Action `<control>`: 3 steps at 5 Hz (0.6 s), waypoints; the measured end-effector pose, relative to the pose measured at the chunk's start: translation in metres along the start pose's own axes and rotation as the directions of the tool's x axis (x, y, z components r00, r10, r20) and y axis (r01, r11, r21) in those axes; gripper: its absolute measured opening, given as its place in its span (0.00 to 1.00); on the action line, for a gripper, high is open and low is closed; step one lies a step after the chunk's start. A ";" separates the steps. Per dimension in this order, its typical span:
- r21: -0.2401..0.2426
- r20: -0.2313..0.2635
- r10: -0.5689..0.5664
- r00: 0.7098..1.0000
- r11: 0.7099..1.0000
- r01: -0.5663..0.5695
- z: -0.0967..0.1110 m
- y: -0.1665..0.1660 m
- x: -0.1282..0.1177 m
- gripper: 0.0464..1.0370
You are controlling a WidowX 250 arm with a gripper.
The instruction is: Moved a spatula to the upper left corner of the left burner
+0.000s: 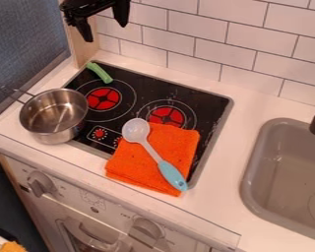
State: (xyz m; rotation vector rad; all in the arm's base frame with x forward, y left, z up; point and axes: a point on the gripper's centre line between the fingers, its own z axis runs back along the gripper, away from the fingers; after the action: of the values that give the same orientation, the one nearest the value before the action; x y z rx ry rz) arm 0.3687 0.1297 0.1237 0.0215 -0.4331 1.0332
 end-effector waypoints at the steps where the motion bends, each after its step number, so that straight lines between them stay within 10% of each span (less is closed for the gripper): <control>1: 0.021 -0.033 0.008 0.999 1.000 -0.008 -0.013 0.005 -0.011 0.96; 3: -0.008 -0.062 0.070 0.996 0.997 -0.070 -0.013 0.002 -0.078 0.96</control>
State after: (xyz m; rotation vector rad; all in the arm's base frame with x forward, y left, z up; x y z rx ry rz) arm 0.3376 0.0694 0.0830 -0.0352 -0.3849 1.0978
